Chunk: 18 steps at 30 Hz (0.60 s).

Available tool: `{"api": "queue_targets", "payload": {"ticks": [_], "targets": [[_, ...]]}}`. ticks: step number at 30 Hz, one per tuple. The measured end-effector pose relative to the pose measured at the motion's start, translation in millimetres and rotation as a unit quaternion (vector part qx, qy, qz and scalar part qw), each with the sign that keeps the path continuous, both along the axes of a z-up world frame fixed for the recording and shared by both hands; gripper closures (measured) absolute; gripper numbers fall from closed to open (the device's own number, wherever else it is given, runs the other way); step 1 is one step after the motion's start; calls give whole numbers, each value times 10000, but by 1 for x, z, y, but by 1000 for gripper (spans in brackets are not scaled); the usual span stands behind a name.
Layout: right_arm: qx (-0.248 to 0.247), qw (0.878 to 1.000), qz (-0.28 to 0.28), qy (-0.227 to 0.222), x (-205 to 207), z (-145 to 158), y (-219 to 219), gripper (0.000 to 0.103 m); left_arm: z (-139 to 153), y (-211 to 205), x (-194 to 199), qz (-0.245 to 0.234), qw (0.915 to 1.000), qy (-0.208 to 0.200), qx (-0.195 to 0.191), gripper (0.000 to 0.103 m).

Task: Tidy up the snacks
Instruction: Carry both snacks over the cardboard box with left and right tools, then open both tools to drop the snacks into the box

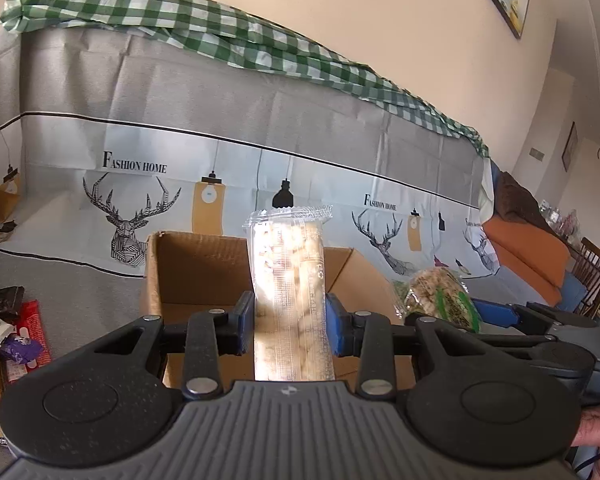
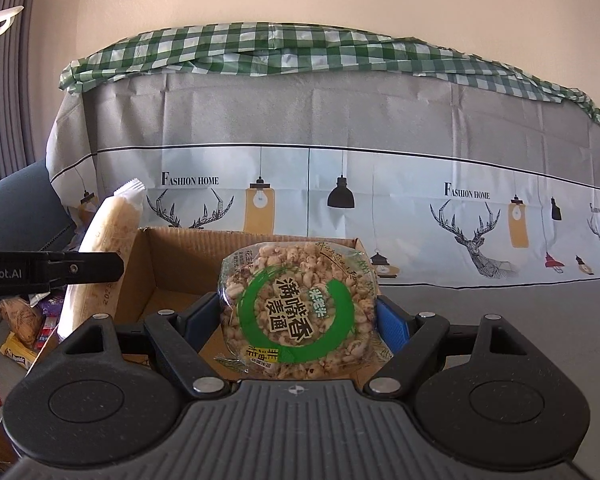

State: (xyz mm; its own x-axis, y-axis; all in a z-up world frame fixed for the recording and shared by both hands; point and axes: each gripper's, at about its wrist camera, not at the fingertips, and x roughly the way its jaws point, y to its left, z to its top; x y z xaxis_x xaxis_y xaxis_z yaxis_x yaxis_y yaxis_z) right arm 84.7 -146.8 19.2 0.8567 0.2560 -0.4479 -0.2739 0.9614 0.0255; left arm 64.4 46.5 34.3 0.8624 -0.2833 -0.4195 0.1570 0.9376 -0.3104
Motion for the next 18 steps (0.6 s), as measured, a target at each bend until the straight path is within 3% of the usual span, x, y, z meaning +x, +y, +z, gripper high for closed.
{"api": "queue_targets", "payload": {"ticks": [18], "targets": [[-79,10000,19,-20,-1,-1,3,20,-1,-2,0,-63,10000,-43,62,63]]}}
